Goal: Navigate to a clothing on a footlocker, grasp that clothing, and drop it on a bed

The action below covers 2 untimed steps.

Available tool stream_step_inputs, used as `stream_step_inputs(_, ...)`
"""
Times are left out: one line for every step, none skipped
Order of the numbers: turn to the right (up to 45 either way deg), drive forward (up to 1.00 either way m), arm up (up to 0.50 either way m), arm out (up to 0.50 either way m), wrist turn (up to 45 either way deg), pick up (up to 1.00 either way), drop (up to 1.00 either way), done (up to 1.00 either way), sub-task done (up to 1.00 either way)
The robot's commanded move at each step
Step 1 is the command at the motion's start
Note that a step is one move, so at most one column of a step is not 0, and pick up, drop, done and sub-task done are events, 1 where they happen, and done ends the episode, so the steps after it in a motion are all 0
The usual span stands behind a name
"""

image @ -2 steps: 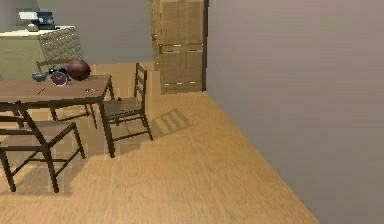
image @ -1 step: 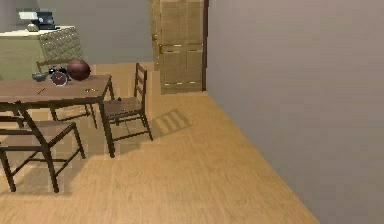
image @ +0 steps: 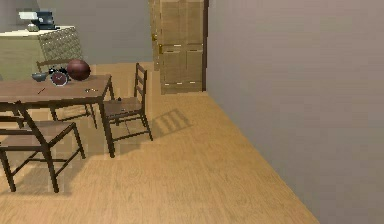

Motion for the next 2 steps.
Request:
stream_step_inputs(0.0, 0.0, 0.1, 0.0, 0.0, 0.0, 0.0, 0.0, 0.0)
stream_step_inputs(0.0, 0.0, 0.44, 0.0, 0.0, 0.0, 0.0, 0.0, 0.0)
